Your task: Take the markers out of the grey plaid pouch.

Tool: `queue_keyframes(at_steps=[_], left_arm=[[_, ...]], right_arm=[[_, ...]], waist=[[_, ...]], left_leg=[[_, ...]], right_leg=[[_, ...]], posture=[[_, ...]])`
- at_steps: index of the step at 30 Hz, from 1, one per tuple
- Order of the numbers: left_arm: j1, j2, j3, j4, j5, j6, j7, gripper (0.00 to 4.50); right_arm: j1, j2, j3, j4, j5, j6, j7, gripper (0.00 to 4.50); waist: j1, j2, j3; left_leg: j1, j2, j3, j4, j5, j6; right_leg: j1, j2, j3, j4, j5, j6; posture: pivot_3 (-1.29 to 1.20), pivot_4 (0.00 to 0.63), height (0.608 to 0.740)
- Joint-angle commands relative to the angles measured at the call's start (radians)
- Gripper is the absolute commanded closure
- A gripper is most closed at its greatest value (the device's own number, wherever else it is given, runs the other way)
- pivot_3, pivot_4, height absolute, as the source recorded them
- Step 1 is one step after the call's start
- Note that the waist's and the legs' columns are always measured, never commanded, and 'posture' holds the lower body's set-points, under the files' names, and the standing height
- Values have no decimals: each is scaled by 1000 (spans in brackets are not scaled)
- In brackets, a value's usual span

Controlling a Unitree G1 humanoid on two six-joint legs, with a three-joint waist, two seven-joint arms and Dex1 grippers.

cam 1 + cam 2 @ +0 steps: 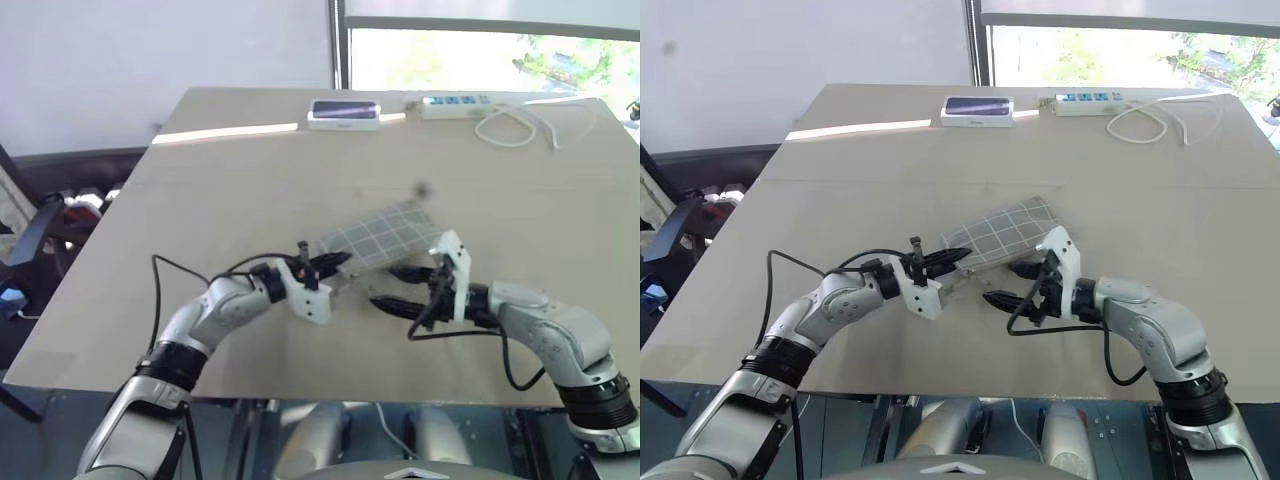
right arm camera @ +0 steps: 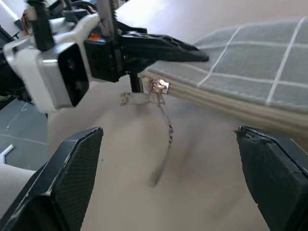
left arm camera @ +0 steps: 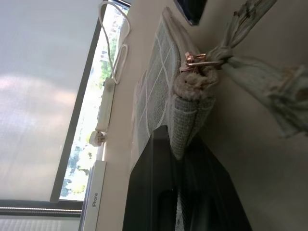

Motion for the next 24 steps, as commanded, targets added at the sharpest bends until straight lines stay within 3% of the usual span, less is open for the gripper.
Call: queue_keyframes(at_steps=[1, 8, 12, 13, 15, 16, 17, 19, 24], left_arm=[[14, -2, -20, -13, 8, 19, 14, 4420], [10, -16, -31, -33, 17, 43, 26, 4420], [15, -16, -35, -42, 11, 49, 28, 4500], [17, -15, -35, -43, 9, 50, 27, 4500], [20, -12, -36, -46, 5, 49, 25, 4500], [21, -12, -37, -46, 3, 49, 23, 4500], [21, -14, -41, -42, -18, 52, 5, 4500], [25, -12, -41, -48, -30, 52, -4, 4500], [42, -5, -27, -70, -68, 86, -29, 4500]], right_arm=[[-42, 22, 25, 20, -35, -5, -18, 0], [-66, 69, 65, 58, -68, -3, -16, 0], [-72, 71, 72, 59, -78, -3, -5, 1267], [-70, 69, 71, 58, -79, -3, -1, 1988], [-66, 63, 65, 54, -79, -2, 2, 2798], [-65, 60, 61, 52, -79, -2, 4, 3766], [-60, 51, 56, 49, -87, -4, 0, 4203], [-48, 34, 53, 43, -109, -10, -12, 4426], [2, 15, -51, 33, -129, -29, -87, 4426]], waist=[[-1, 0, 0], [-1, 0, 0], [-2, 0, 0], [-3, 0, 0], [-3, 0, 0], [-4, 0, 0], [-4, 0, 0], [-4, 0, 0], [-5, 0, 0]], left_leg=[[0, 0, 0, 0, 0, 0], [0, 0, 0, 0, 0, 0], [0, 0, 0, 0, 0, 0], [0, 0, 0, 0, 0, 0], [0, 0, 0, 0, 0, 0], [0, 0, 0, -1, 0, 0], [0, 0, 0, -1, 0, 0], [0, 0, 0, -1, 0, 0], [-1, 0, 0, -1, 0, 0]], right_leg=[[0, 0, 0, 0, 0, 0], [0, 1, -1, 0, 0, 0], [-1, 1, -1, 0, 0, 0], [-1, 1, -1, 0, 0, 0], [-1, 1, -1, 0, 0, 0], [-1, 1, -1, 0, 0, 0], [-1, 1, -1, 0, 0, 0], [-1, 1, -1, 0, 0, 0], [-2, 0, -1, -1, 0, 0]], posture=[[0, 150, 738], [0, 150, 738], [0, 150, 738], [0, 150, 738], [0, 150, 738], [0, 150, 738], [0, 150, 738], [0, 150, 738], [0, 150, 738]])
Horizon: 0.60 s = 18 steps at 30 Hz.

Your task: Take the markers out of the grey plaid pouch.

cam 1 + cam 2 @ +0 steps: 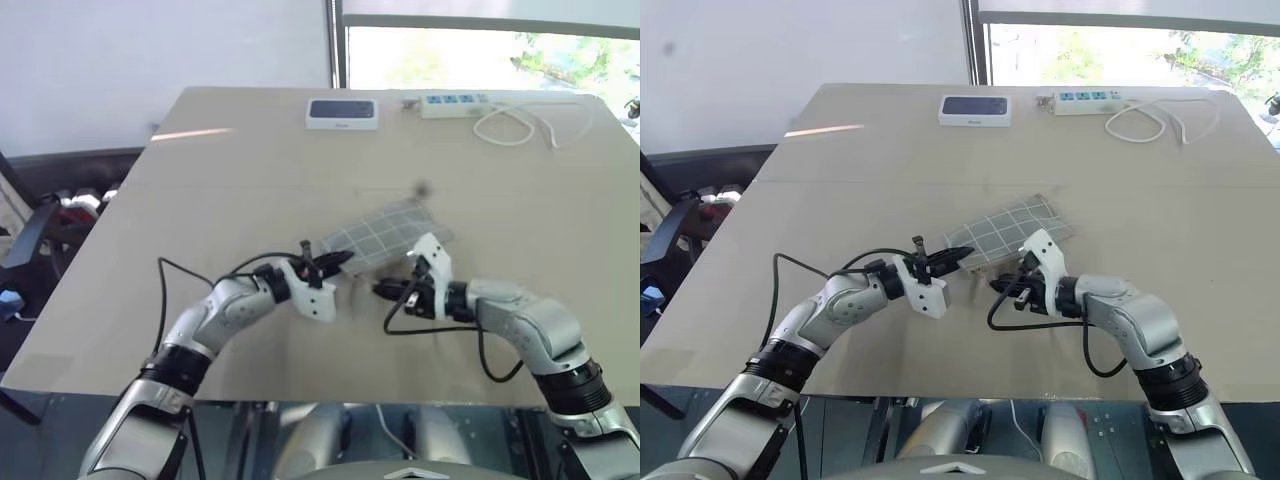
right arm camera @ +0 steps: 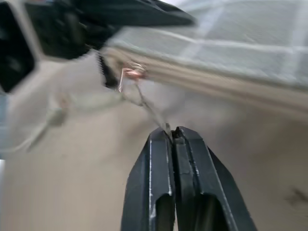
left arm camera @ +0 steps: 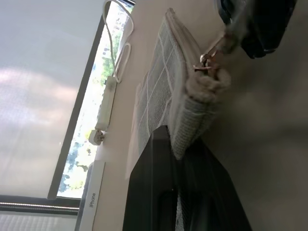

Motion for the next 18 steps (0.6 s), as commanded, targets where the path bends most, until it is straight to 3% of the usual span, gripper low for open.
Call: queue_keyframes(at_steps=[1, 7, 13, 17, 18], left_arm=[[29, 7, -6, -31, -40, 22, -26, 4500], [67, 17, 7, -66, -126, 56, -73, 4500], [90, 15, 20, -91, -238, 117, -142, 4500], [90, 9, 23, -109, -289, 143, -178, 4500], [90, 5, 24, -114, -301, 153, -187, 4500]], right_arm=[[41, -23, -119, -45, -5, -19, -60, 4426], [97, -33, -275, -52, -58, -47, -206, 4426], [76, 14, -455, 32, -167, -119, -468, 4426], [74, 5, -501, 47, -177, -138, -503, 4426], [80, -3, -502, 31, -152, -128, -476, 4185]], waist=[[-1, 0, 0], [-16, 0, 0], [-23, 0, 0], [-24, 0, 0], [-24, 0, 0]], left_leg=[[0, 0, 0, 0, 0, 0], [-1, 0, 0, 0, 0, 0], [0, 1, 0, -1, 0, 0], [-1, 1, 1, -1, 0, 0], [-2, 1, 1, -1, 0, 0]], right_leg=[[0, 0, 0, 0, 0, 0], [-1, -1, 2, -1, 0, 0], [-1, 0, 3, 0, 0, 0], [-2, 0, 4, 1, 0, 0], [-2, 0, 4, 1, 0, 0]], posture=[[0, 150, 738], [0, 150, 738], [0, 150, 738], [0, 150, 738], [0, 150, 738]])
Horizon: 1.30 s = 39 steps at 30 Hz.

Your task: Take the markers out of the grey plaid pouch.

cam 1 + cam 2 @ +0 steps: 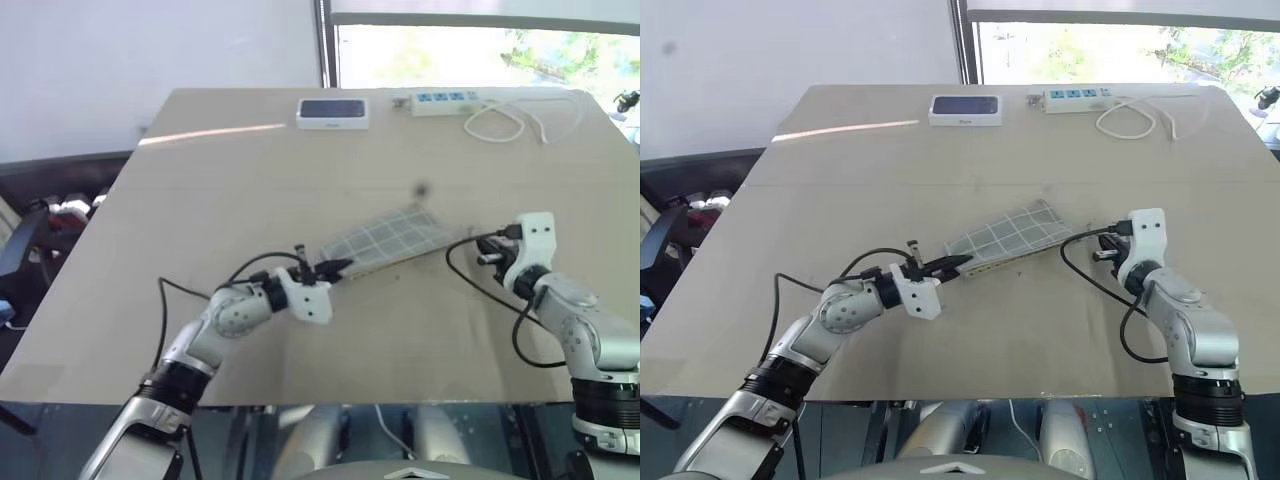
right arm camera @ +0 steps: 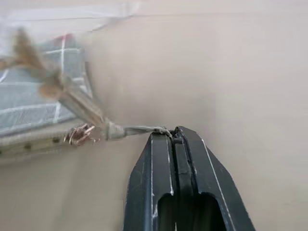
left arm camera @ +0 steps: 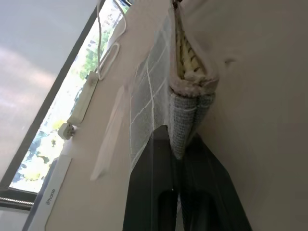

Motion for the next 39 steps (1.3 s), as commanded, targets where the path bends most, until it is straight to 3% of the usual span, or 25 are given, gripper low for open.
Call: queue_keyframes(at_steps=[1, 3, 6, 11, 14, 18, 19, 32, 35, 39], left_arm=[[11, 16, 38, -23, -64, 38, -23, 4500], [12, 11, 37, -32, -77, 51, -34, 4500], [16, 4, 36, -44, -83, 62, -43, 4500], [19, -11, 34, -55, -87, 71, -52, 4500], [15, -17, 35, -58, -90, 76, -56, 4500], [12, -23, 36, -62, -95, 79, -63, 4500], [13, -24, 37, -67, -97, 81, -65, 4500], [19, -36, 47, -162, -195, 153, -135, 4500], [33, -34, 41, -204, -244, 199, -175, 4500], [55, -32, 36, -260, -317, 297, -233, 4500]], right_arm=[[5, -54, -106, -33, 5, -15, 5, 3878], [20, -77, -65, -78, 37, 3, 80, 3126], [43, -87, 0, -189, 148, 78, 189, 1517], [64, -85, 77, -345, 314, 198, 274, 1517], [50, -59, 94, -362, 347, 218, 251, 2410], [26, -42, 128, -333, 327, 209, 235, 4316], [21, -39, 134, -323, 322, 204, 233, 4416], [-42, 33, 207, -109, 176, 31, 247, 4416], [-67, -1, 267, -97, 99, -25, 285, 4416], [-113, -83, 384, -97, -38, -111, 346, 2832]], waist=[[0, 0, 0], [1, 0, 0], [-8, 0, 0], [-19, 0, 0], [-18, -2, 1], [-18, -2, 1], [-18, -2, 1], [-22, -2, 1], [-23, -2, 1], [-23, -2, 1]], left_leg=[[0, 0, 0, 0, 0, 0], [-1, 0, 1, 0, 0, 0], [-1, 1, 1, 0, 0, 0], [-1, 1, 0, 0, 0, 0], [-1, 1, 0, 1, 0, 0], [-1, 1, 0, 1, 0, 0], [-1, 1, 0, 1, 0, 0], [-2, 1, 0, 0, 0, 0], [-2, 1, 0, 0, 0, 0], [-2, 1, 0, 0, 0, 0]], right_leg=[[0, 0, 0, 0, 0, 0], [-1, 0, 0, 0, 0, 0], [-2, 0, 1, 0, 0, 0], [-1, 0, 1, 0, 0, 0], [-1, 0, 1, -1, 0, 0], [-2, 0, 0, 0, 0, 0], [-2, 0, 0, 0, 0, 0], [-3, 0, 1, 0, 0, 0], [-3, 0, 1, 0, 0, 0], [-4, 0, 0, 0, 0, 0]], posture=[[0, 150, 738], [0, 150, 738], [0, 150, 738], [0, 150, 738], [0, 150, 738], [0, 150, 738], [0, 150, 738], [0, 150, 738], [0, 150, 738], [0, 150, 738]])
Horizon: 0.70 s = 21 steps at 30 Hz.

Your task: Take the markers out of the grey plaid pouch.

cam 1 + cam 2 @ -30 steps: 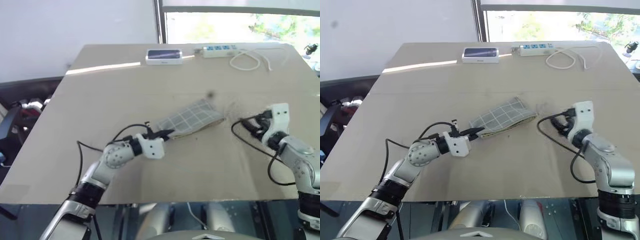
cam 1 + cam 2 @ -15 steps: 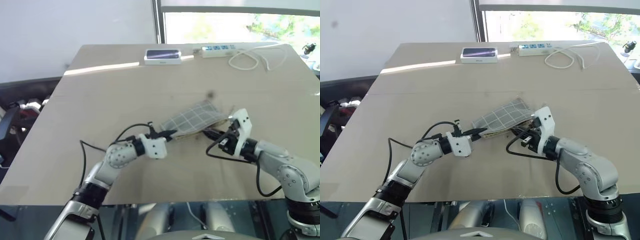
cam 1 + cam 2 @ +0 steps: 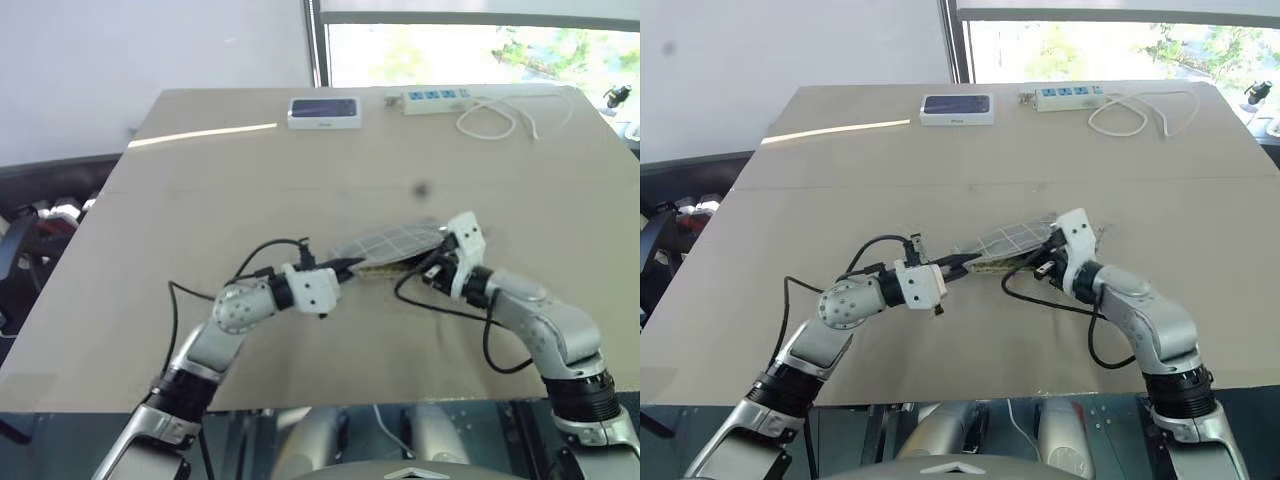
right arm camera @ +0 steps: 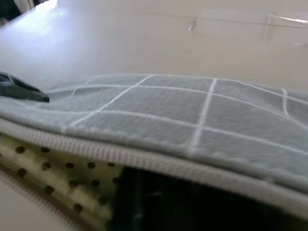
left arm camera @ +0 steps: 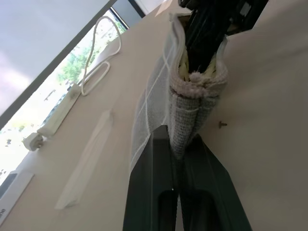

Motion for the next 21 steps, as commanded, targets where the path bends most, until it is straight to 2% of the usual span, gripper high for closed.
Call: queue_keyframes(at_steps=[1, 3, 6, 10, 21], left_arm=[[17, 2, 13, -99, -96, 106, -52, 4500], [24, -6, 23, -139, -153, 193, -72, 4500], [19, -18, 39, -191, -229, 329, -87, 4500], [13, -21, 53, -248, -333, 490, -124, 4500], [-35, -54, 112, -332, -605, 909, -146, 4500]], right_arm=[[-55, -73, 104, -20, -126, -92, 72, 2347], [-80, -134, 176, -24, -214, -134, 110, 1232], [-120, -164, 232, -11, -294, -157, 125, 54], [-194, -189, 310, 4, -389, -116, 164, 54], [-402, -130, 400, 147, -421, 85, 304, 54]], waist=[[0, 0, 0], [0, 0, 0], [0, 0, 0], [-1, 0, 0], [-1, -1, 0]], left_leg=[[0, 0, 0, 0, 0, 0], [-1, 0, 0, 0, 0, 0], [-3, 0, -1, 1, 0, 0], [-3, 0, 0, 2, 0, 0], [-6, 0, -1, 2, 0, 0]], right_leg=[[0, 0, -1, 0, 0, 0], [-1, 0, -1, 0, 0, 0], [-2, 0, -1, 0, 0, 0], [-2, 0, -1, 1, 0, 0], [-5, 0, 0, 1, 0, 0]], posture=[[0, 150, 738], [0, 150, 738], [0, 150, 738], [0, 150, 738], [0, 150, 738]])
